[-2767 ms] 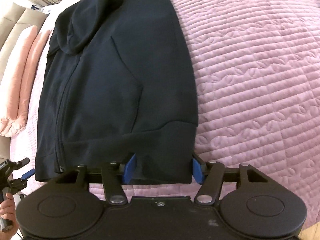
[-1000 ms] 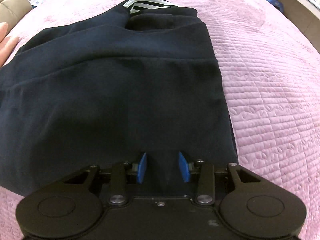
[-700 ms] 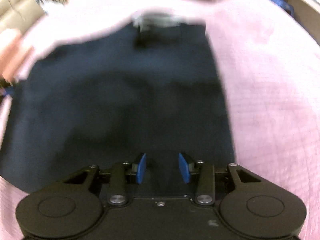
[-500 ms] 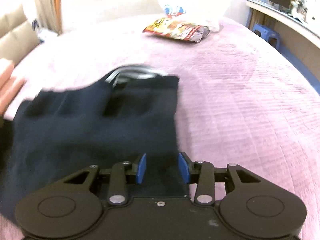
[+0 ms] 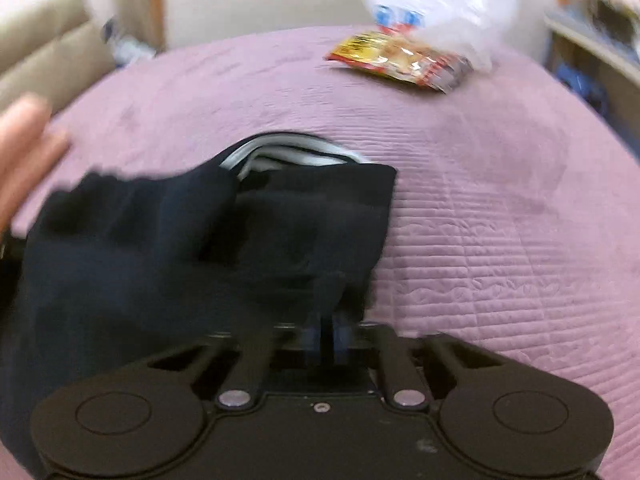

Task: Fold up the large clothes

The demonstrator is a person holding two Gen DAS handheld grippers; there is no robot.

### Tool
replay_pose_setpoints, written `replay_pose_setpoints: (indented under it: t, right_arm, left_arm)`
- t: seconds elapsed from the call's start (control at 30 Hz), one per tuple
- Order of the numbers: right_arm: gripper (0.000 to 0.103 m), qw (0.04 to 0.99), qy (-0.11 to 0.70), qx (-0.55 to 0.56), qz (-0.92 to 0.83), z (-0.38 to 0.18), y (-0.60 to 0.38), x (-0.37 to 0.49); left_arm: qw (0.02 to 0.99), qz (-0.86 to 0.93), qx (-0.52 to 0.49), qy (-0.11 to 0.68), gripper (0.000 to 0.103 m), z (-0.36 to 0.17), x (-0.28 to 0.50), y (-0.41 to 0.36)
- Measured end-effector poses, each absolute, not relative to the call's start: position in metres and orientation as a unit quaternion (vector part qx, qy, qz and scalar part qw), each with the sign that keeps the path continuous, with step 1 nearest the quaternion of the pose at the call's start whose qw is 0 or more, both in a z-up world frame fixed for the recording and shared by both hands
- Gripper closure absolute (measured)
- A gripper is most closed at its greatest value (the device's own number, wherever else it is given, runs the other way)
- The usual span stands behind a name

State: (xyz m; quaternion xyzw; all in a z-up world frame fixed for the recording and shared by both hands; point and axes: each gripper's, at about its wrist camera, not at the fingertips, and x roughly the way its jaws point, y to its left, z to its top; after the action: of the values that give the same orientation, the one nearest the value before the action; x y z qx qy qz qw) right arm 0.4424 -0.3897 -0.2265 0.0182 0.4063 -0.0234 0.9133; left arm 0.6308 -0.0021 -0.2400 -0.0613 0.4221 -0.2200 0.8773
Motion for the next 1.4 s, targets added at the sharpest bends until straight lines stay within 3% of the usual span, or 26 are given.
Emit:
replay_pose_setpoints:
  t: [0.13,0.3,0.5,0.6,0.8,0.97,1.07,1.13,1.2,1.23,1.3,1.37,1.4]
  right_arm:
    - [0.096,0.929,0.355,-0.09,-0.046,-0.214,-0.351,0.411]
    - [0.098,0.955,0.258,-0.12,-0.087,-0.155,-0.349,0.398]
    - [0.098,0.967,0.175,-0.147,-0.113,-0.125,-0.357,0.46]
    - [0.098,0.965,0.205,-0.121,-0.112,-0.155,-0.365,0.516]
    - [0.098,0.936,0.336,-0.056,-0.094,-0.246,-0.382,0.583]
    - [0.097,0.926,0.368,-0.017,-0.083,-0.27,-0.389,0.595]
    - [0.096,0.92,0.382,-0.02,-0.086,-0.263,-0.388,0.598]
    - [0.082,0.92,0.38,-0.036,-0.089,-0.245,-0.386,0.592]
    - [0.07,0.94,0.33,-0.033,-0.08,-0.216,-0.378,0.572]
    - [0.055,0.95,0.304,-0.027,-0.067,-0.2,-0.373,0.563]
    - [0.037,0.962,0.27,-0.025,-0.035,-0.182,-0.357,0.555]
    - [0.04,0.959,0.283,-0.027,-0.002,-0.183,-0.335,0.563]
    - [0.055,0.955,0.294,-0.037,0.014,-0.191,-0.322,0.569]
  left_arm:
    - [0.9,-0.213,-0.034,0.378,0.098,-0.222,0.605,-0.007]
    - [0.917,-0.216,-0.083,0.324,0.098,-0.171,0.594,0.013]
    - [0.94,-0.211,-0.11,0.244,0.098,-0.122,0.644,0.01]
    - [0.946,-0.181,-0.09,0.253,0.098,-0.145,0.69,-0.012]
    - [0.93,-0.128,-0.029,0.342,0.097,-0.255,0.743,-0.051]
    - [0.938,-0.123,0.04,0.322,0.091,-0.284,0.734,-0.069]
    - [0.935,-0.117,0.027,0.333,0.085,-0.281,0.742,-0.064]
    - [0.939,-0.094,0.006,0.33,0.074,-0.265,0.741,-0.053]
    - [0.954,-0.061,0.006,0.293,0.079,-0.24,0.73,-0.043]
    - [0.961,-0.053,0.002,0.271,0.079,-0.225,0.723,-0.039]
    - [0.965,-0.068,-0.017,0.255,0.079,-0.203,0.713,-0.033]
    - [0.959,-0.104,-0.045,0.26,0.079,-0.193,0.707,-0.035]
    - [0.954,-0.125,-0.059,0.267,0.079,-0.194,0.706,-0.04]
